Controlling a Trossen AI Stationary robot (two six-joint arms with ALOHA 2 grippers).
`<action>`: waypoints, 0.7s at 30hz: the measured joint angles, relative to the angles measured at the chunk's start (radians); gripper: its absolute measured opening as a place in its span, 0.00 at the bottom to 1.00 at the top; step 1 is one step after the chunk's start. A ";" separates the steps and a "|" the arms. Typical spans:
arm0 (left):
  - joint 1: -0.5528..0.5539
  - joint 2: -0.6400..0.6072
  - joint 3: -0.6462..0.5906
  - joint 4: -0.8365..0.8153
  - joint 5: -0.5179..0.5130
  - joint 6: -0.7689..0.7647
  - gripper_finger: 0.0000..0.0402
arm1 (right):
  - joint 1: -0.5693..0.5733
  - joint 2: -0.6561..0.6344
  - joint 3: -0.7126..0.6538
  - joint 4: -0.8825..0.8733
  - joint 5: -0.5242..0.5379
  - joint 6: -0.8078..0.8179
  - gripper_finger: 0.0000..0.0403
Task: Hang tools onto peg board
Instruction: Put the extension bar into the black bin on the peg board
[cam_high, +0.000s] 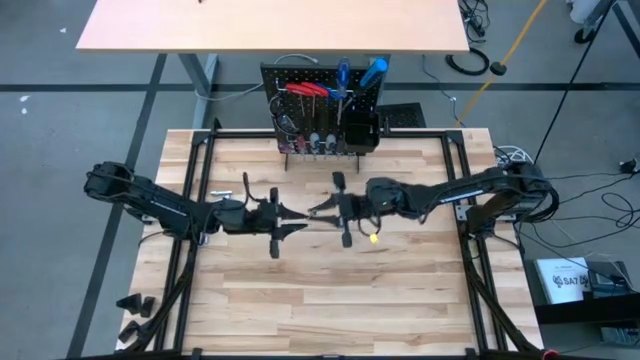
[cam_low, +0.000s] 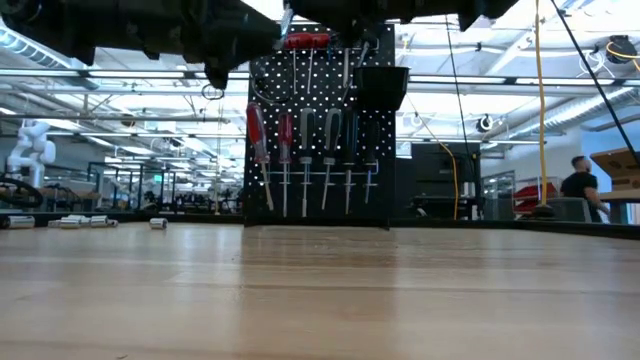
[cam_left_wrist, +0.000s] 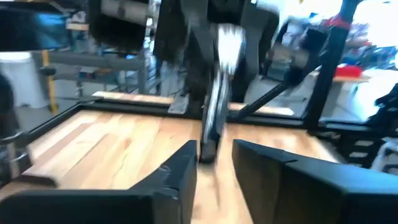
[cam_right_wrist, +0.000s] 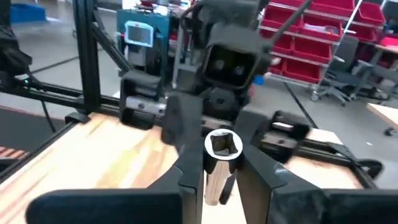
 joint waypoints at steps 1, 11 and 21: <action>0.002 -0.001 0.000 -0.018 -0.026 0.007 0.30 | -0.006 -0.022 0.000 -0.021 0.006 -0.003 0.14; 0.011 -0.020 0.000 -0.356 -0.522 -0.068 0.36 | -0.087 -0.317 0.001 -0.258 0.456 -0.067 0.14; 0.050 -0.019 -0.001 -0.543 -0.704 -0.289 0.36 | -0.275 -0.336 0.001 -0.310 0.604 0.057 0.14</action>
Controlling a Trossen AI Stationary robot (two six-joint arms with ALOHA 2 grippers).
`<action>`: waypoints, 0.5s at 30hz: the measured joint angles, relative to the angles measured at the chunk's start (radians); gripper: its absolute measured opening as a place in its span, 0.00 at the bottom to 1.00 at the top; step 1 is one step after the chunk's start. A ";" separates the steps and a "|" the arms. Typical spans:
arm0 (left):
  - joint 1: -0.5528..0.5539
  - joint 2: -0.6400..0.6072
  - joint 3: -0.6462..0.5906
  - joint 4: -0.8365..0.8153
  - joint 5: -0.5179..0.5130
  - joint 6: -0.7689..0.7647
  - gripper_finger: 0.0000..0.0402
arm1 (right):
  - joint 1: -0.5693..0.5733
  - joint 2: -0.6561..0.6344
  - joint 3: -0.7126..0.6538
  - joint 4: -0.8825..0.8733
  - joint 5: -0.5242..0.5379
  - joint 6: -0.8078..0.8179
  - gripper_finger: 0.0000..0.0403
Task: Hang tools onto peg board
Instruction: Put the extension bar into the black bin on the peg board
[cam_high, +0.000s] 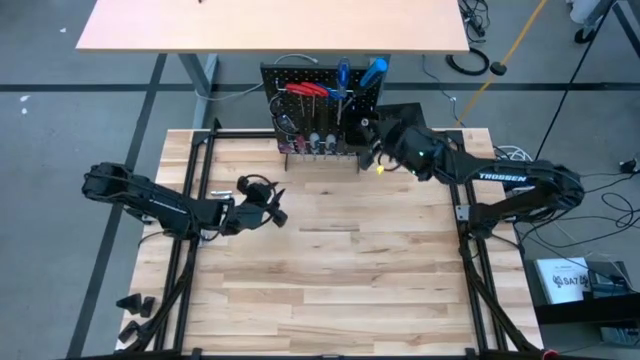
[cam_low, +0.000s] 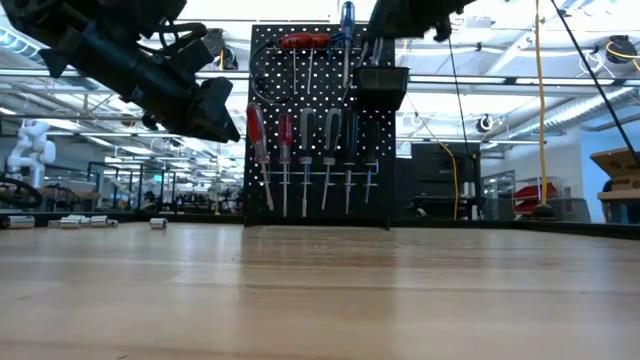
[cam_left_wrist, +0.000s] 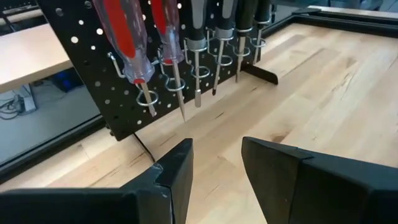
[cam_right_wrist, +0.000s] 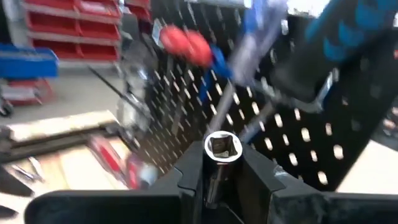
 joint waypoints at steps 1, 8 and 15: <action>0.000 0.000 0.000 0.000 0.001 0.003 0.36 | -0.014 0.006 0.000 -0.014 -0.006 0.006 0.14; 0.000 0.000 0.000 -0.017 0.002 0.002 0.36 | -0.063 0.010 0.000 -0.032 -0.020 0.011 0.14; 0.000 0.000 0.000 -0.016 0.024 0.001 0.36 | -0.071 0.010 0.000 -0.027 -0.085 0.032 0.14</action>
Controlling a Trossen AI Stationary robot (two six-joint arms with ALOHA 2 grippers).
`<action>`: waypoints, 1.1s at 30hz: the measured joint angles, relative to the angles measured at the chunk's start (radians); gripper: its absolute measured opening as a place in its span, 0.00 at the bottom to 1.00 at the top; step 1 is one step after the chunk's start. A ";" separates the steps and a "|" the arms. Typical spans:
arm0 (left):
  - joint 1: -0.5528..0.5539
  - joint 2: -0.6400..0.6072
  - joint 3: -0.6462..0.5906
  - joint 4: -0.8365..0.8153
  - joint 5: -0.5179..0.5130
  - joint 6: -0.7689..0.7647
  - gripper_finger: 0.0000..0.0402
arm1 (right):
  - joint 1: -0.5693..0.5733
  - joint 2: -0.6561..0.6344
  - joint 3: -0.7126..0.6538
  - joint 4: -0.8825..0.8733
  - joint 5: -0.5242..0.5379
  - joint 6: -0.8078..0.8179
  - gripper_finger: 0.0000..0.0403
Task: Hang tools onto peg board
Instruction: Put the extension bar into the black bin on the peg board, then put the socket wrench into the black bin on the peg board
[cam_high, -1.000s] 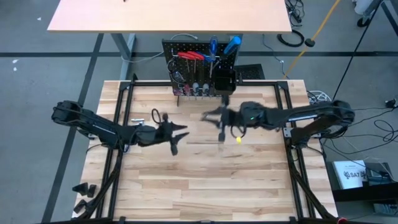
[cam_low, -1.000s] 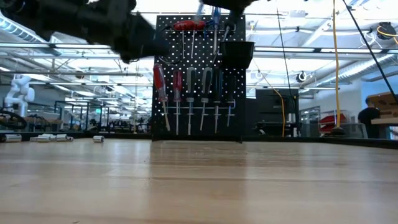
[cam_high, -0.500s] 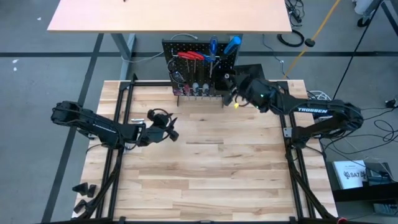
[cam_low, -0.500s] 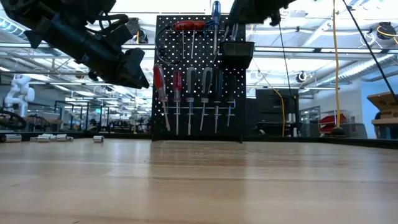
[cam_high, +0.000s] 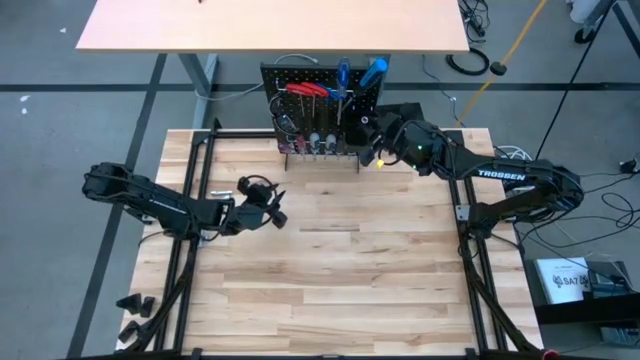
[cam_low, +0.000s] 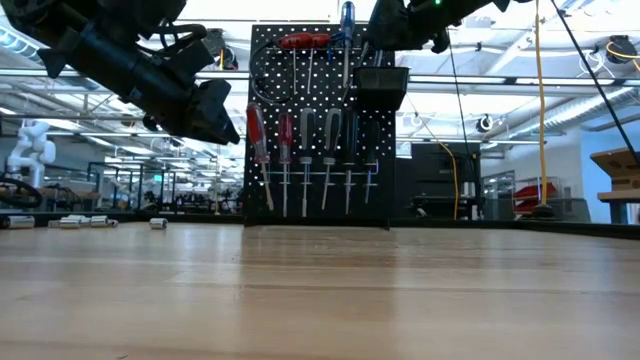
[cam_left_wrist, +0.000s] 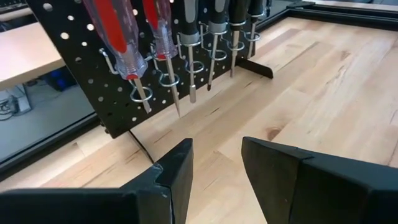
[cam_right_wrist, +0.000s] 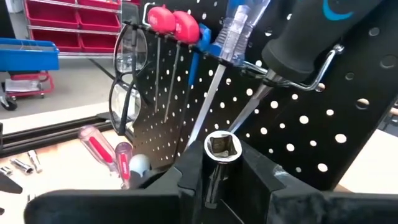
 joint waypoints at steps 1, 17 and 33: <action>0.000 0.000 0.000 0.001 0.003 -0.001 0.36 | 0.000 0.000 0.000 -0.001 0.000 0.000 0.16; -0.001 0.000 0.000 -0.001 0.041 -0.003 0.36 | 0.001 -0.001 0.000 0.000 0.002 -0.013 0.63; 0.107 0.000 -0.001 -0.370 0.112 -0.533 0.34 | 0.168 0.000 0.000 -0.189 -0.494 0.107 0.62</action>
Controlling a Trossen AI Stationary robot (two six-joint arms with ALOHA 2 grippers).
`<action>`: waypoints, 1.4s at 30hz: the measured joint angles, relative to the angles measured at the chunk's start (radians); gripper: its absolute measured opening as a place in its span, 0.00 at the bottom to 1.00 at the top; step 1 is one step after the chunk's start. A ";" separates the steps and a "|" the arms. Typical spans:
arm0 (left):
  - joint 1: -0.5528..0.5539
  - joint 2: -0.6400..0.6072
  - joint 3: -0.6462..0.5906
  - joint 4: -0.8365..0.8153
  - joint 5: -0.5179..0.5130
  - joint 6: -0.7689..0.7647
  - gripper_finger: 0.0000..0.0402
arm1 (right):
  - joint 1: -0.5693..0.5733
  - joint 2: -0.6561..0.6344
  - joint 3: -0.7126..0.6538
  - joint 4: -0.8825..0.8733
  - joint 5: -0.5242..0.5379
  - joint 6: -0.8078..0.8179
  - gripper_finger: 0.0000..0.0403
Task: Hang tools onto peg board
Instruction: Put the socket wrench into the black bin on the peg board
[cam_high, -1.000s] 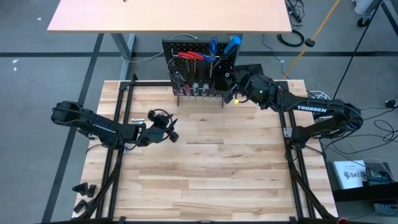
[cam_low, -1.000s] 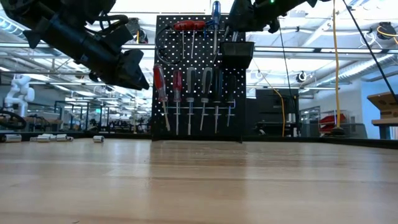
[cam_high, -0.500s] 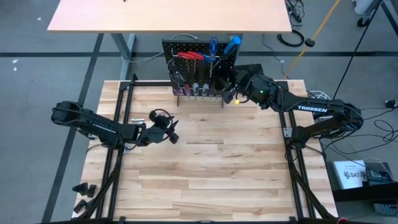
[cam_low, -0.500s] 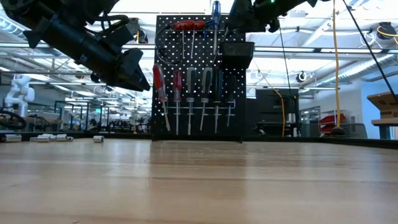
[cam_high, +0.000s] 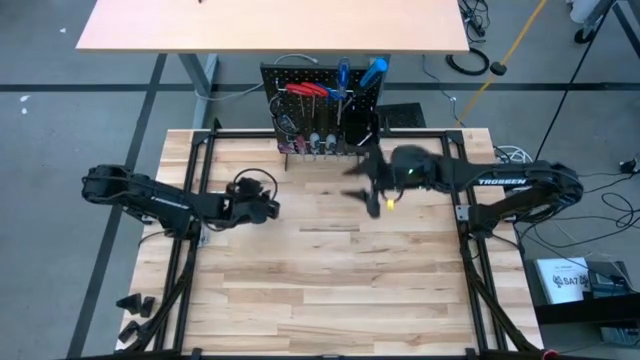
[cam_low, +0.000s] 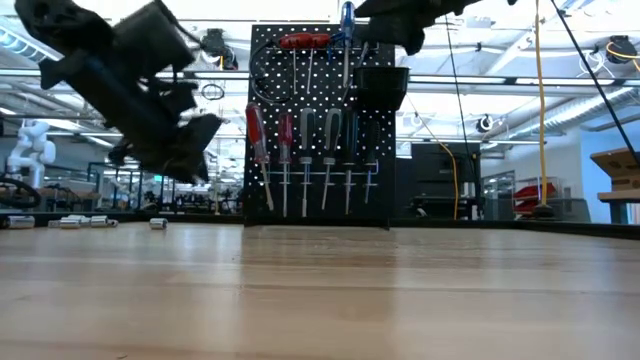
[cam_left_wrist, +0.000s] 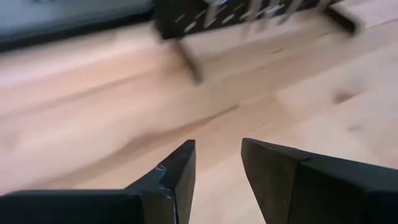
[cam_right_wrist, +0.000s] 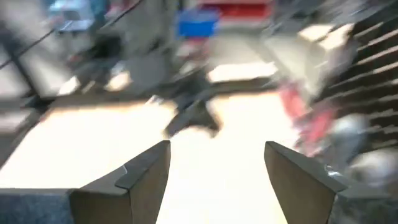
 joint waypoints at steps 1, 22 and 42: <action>0.008 0.001 0.000 -0.033 0.007 -0.042 0.33 | 0.017 0.010 0.000 -0.035 -0.018 0.000 0.62; 0.038 0.084 0.000 -0.174 0.013 -0.231 0.12 | 0.120 0.258 0.000 -0.088 -0.022 -0.027 0.62; 0.039 0.085 0.000 -0.226 0.062 -0.225 0.31 | 0.120 0.255 0.000 -0.088 -0.021 -0.026 0.62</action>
